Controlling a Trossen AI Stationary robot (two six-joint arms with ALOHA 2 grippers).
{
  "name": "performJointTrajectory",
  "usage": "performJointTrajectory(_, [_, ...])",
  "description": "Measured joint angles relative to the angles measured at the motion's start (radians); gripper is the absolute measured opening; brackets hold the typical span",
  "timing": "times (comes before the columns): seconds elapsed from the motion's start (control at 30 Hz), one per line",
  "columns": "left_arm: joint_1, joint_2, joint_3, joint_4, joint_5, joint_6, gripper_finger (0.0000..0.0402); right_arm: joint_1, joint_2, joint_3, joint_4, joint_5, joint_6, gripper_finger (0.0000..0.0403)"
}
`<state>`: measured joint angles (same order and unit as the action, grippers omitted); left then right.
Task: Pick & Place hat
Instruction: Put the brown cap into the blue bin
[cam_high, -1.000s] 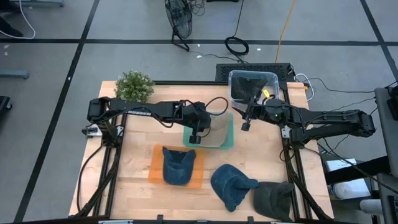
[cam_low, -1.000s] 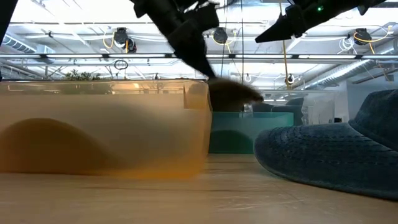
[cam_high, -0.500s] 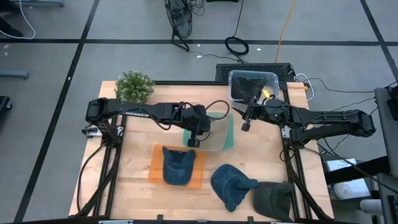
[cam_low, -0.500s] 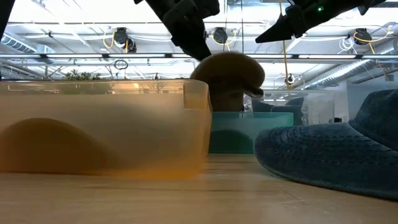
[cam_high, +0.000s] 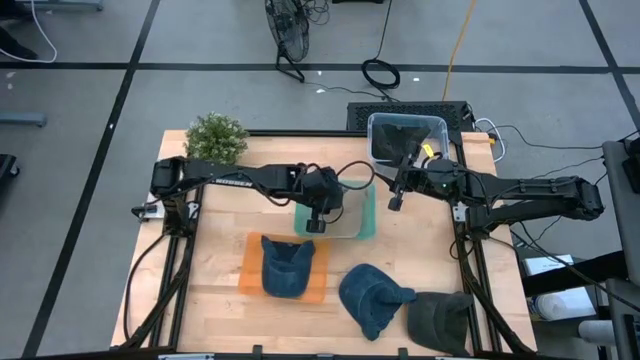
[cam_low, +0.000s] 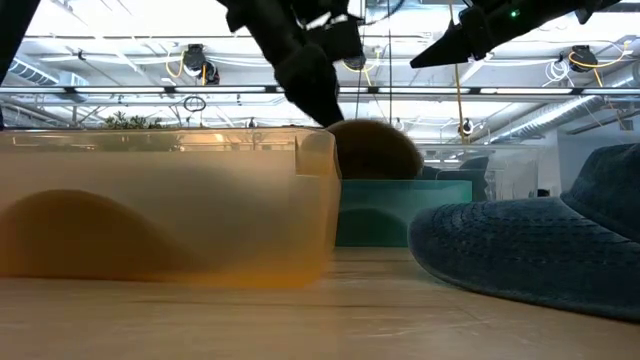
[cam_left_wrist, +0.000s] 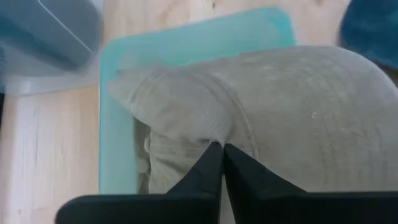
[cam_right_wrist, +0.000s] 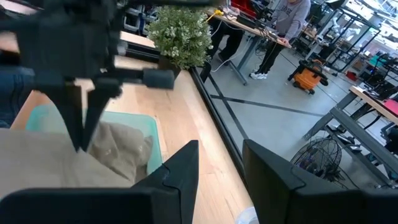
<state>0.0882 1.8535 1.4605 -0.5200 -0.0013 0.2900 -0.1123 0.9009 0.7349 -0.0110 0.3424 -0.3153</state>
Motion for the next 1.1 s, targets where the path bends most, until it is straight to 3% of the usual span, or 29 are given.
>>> performJointTrajectory(0.2, [0.034, 0.059, 0.0, 0.072, 0.0, 0.019, 0.003, 0.0, 0.0, 0.0, -0.001, 0.0, 0.0, 0.0116])
performJointTrajectory(0.47, [0.049, 0.067, 0.0, 0.106, -0.037, 0.03, 0.0006, 0.0, 0.0, 0.0, -0.009, -0.002, 0.0, 0.0116])
performJointTrajectory(0.7, [0.049, 0.097, -0.006, 0.101, -0.075, 0.021, 0.0053, 0.0, 0.0, -0.007, -0.001, -0.003, 0.014, 0.0116])
performJointTrajectory(0.87, [0.048, 0.108, -0.006, 0.106, -0.168, -0.017, 0.008, 0.0, 0.001, -0.066, 0.098, -0.004, 0.009, 0.0116])
performJointTrajectory(1.1, [0.046, 0.034, -0.008, 0.069, -0.236, -0.042, 0.0085, 0.0, 0.001, -0.15, 0.285, -0.003, -0.068, 0.0116])
